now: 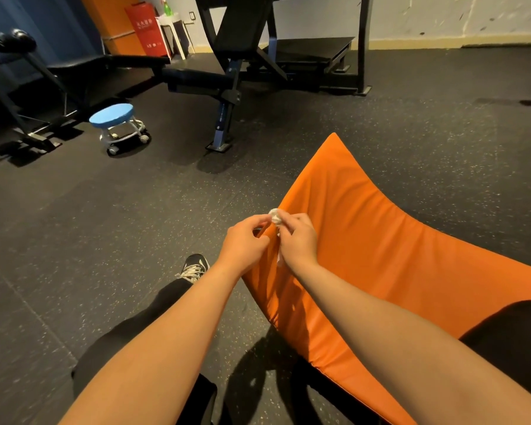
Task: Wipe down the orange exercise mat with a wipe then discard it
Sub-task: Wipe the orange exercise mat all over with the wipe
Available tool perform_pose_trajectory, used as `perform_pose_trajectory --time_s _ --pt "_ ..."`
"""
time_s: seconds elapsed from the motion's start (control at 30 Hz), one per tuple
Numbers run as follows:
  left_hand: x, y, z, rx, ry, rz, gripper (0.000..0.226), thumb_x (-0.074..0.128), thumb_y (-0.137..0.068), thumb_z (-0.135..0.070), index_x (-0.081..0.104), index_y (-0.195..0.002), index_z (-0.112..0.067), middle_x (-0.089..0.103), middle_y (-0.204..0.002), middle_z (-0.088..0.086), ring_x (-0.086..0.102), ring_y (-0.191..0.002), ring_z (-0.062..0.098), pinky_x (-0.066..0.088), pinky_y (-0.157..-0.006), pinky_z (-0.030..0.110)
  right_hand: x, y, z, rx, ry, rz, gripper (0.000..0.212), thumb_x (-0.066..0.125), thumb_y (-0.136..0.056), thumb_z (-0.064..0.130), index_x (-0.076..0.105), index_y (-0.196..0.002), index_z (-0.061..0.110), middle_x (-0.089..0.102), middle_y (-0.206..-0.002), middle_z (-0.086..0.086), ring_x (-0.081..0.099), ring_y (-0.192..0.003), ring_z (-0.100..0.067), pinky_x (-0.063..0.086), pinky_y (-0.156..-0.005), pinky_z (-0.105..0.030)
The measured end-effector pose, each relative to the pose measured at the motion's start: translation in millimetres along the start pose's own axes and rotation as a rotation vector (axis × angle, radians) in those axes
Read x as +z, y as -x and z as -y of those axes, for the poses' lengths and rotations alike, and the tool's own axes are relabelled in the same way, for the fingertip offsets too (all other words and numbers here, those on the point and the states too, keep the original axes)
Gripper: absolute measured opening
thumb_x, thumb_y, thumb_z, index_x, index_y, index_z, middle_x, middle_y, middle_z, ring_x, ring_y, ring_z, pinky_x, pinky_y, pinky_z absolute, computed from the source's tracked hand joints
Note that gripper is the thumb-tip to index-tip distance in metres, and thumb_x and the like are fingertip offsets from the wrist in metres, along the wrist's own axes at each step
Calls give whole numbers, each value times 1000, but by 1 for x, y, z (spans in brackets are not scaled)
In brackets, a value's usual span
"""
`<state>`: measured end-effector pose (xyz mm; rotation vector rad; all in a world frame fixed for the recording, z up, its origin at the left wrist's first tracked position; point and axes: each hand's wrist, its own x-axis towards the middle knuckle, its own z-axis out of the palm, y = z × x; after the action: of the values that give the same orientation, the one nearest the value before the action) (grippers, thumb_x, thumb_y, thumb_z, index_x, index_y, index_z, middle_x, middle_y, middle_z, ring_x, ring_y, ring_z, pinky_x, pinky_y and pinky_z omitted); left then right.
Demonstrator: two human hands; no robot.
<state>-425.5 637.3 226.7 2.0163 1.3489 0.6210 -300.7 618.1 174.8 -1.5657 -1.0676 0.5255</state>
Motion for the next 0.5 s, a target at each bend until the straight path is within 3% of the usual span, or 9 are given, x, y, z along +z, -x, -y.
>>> perform_pose_trajectory --time_s 0.13,0.3,0.37,0.43,0.5 --pt "-6 3 -6 34 18 76 51 60 -88 -9 62 -134 -31 67 -126 -13 59 -115 2 46 -102 25 -9 -19 6 111 6 -36 34 53 -102 5 67 -132 14 53 -110 -2 54 -103 -15 33 -81 -1" --pt "-5 1 -7 44 68 21 52 59 -88 -5 62 -134 -29 66 -127 -9 58 -114 1 46 -102 23 1 5 10 -43 57 21 31 56 -95 -2 74 -118 8 52 -100 -2 51 -92 -11 31 -81 2" --pt "-4 1 -6 27 77 -3 52 60 -87 -3 63 -133 -26 67 -126 -9 58 -114 0 47 -103 25 2 8 10 -46 52 32 29 56 -95 -2 75 -116 7 52 -99 -2 51 -93 -12 37 -85 -5" --pt "-4 1 -4 18 88 -24 51 62 -86 -6 64 -131 -29 67 -123 -11 59 -114 -1 49 -101 26 1 1 11 -24 36 45 32 56 -98 2 72 -124 10 53 -102 -2 53 -96 -13 40 -89 -15" --pt "-5 2 -2 2 76 -4 46 64 -88 -11 63 -130 -30 67 -123 -11 60 -113 1 49 -99 26 -3 -10 12 43 19 44 36 54 -102 8 64 -135 14 52 -109 -3 54 -101 -14 36 -83 -9"
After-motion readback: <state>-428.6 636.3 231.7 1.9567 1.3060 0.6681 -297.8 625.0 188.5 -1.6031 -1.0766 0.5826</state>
